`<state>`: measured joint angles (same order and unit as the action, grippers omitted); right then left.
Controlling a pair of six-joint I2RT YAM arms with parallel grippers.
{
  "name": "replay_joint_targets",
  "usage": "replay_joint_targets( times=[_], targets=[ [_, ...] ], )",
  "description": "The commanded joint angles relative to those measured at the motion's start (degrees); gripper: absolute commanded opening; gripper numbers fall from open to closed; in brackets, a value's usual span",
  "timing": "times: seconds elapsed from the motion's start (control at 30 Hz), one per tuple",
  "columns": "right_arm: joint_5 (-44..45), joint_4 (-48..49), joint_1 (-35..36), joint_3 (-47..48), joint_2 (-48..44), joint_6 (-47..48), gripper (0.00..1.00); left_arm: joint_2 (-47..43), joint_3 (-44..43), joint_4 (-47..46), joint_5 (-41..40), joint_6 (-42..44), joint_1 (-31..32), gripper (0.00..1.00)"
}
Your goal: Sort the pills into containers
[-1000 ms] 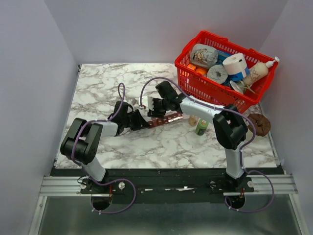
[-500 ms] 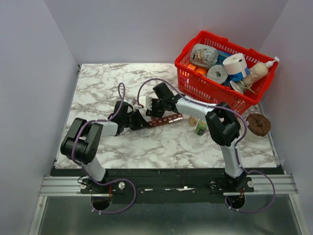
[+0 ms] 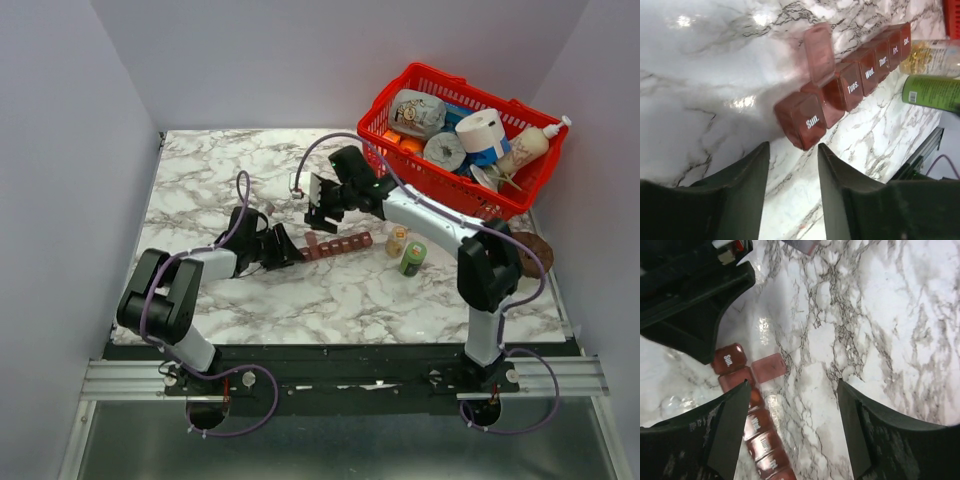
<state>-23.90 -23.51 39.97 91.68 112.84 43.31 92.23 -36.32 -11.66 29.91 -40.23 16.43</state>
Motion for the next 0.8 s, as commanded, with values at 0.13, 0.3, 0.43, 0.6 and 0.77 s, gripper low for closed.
replay_joint_targets(
  times=[0.13, 0.3, 0.43, 0.6, 0.77],
  targets=[
    [-5.55, -11.03, -3.31, -7.19, -15.09, -2.52, 0.80, -10.92, -1.21, 8.14, -3.28, 1.29, -2.36, 0.69],
    [-3.44, -12.79, -7.87, -14.15, -23.44, -6.39, 0.84, -20.14, -1.30, 11.13, -4.33, 5.15, -5.17, 0.69],
    [2.52, -14.72, -12.89, -17.67, -26.96, -10.51, 0.85, -33.47, -1.48, 13.94, -8.54, 10.78, -7.19, 0.76],
    [9.56, -18.50, -13.86, -19.60, -25.92, -11.84, 0.84, -45.28, -1.74, 17.02, -16.54, 17.19, -8.16, 0.99],
    [19.41, -18.33, -14.12, -19.00, -21.70, -14.83, 0.84, -51.08, -0.16, 21.05, -17.25, 28.88, -8.16, 0.99]
  ],
)
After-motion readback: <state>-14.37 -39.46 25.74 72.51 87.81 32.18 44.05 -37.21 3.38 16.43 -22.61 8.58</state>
